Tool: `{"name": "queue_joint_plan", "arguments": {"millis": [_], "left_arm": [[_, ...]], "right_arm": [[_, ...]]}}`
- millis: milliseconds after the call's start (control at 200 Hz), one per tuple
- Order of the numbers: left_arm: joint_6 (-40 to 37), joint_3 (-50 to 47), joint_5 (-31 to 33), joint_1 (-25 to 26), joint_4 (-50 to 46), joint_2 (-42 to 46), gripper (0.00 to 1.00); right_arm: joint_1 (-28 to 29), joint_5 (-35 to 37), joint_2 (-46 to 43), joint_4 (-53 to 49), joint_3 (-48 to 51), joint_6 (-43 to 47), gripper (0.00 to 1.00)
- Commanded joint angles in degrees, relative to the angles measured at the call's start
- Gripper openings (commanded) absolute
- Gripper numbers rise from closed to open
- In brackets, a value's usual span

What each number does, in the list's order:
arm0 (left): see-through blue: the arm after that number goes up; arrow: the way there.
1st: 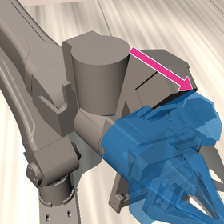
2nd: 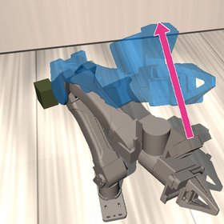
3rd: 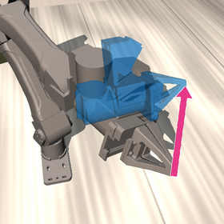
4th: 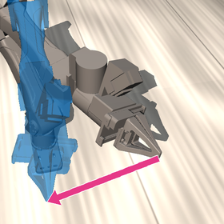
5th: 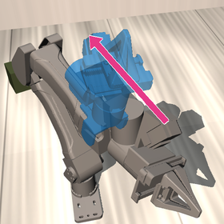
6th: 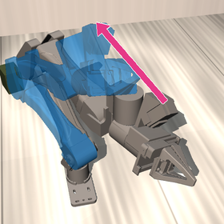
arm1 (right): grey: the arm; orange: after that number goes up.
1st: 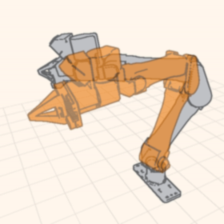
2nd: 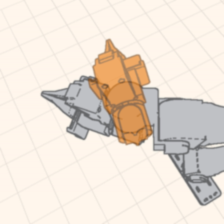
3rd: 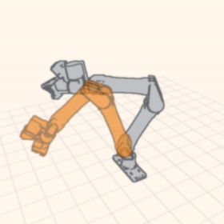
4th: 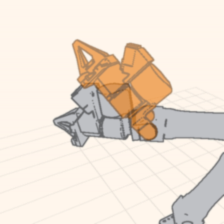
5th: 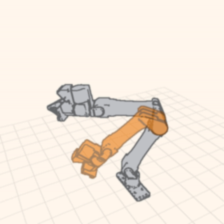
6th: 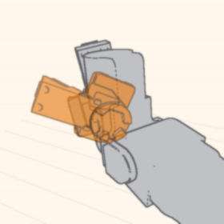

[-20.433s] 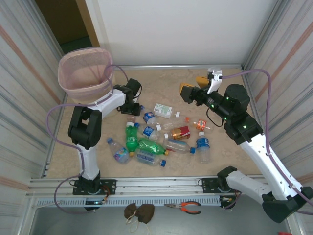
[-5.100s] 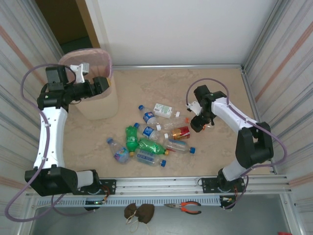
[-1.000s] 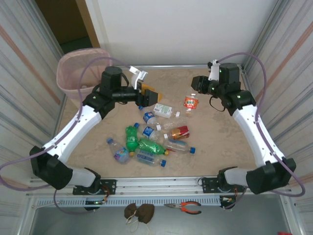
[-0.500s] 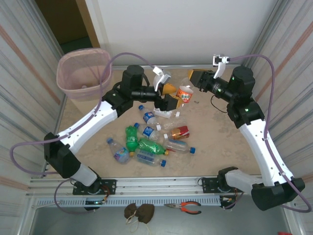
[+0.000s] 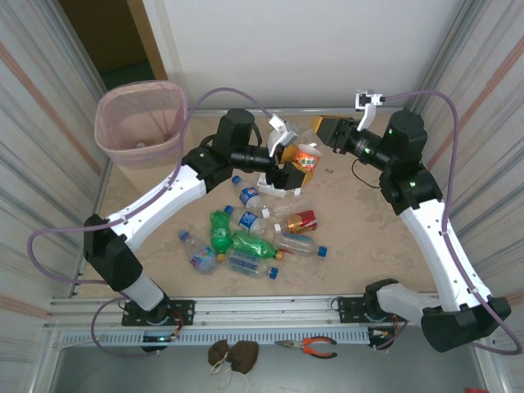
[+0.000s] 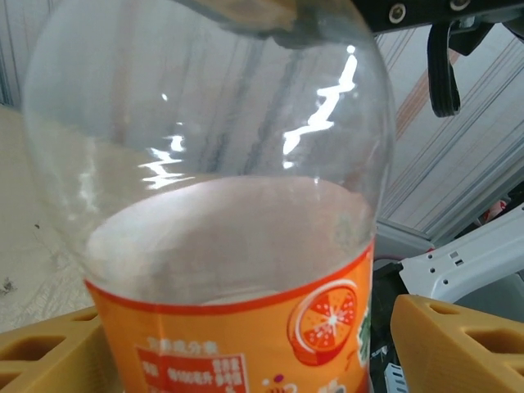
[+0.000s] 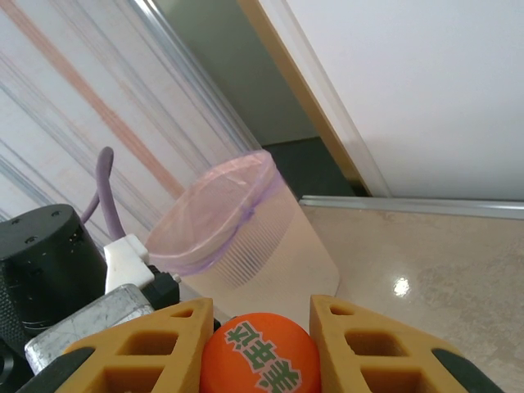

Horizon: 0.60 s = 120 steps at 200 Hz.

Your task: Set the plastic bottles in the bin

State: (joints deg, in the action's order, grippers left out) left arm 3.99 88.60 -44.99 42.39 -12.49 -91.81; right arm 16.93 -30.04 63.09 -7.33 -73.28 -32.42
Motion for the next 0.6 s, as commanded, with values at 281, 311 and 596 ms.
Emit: {"name": "queue_joint_plan", "arguments": {"millis": [281, 311, 596], "left_arm": [[-2.8, 4.3, -0.5, 0.6, -6.2, -2.7, 0.74], [-2.8, 4.3, -0.5, 0.6, -6.3, -2.7, 0.74], [-2.6, 4.0, 0.5, 0.7, -6.2, -2.1, 0.6]], "right_arm": [[1.0, 0.3, -2.4, 2.1, -2.0, 0.3, 0.15], [1.2, 0.6, -2.6, 2.1, -1.9, 0.5, 0.15], [2.6, 2.2, -3.4, 1.2, -1.7, 2.5, 0.16]]}}
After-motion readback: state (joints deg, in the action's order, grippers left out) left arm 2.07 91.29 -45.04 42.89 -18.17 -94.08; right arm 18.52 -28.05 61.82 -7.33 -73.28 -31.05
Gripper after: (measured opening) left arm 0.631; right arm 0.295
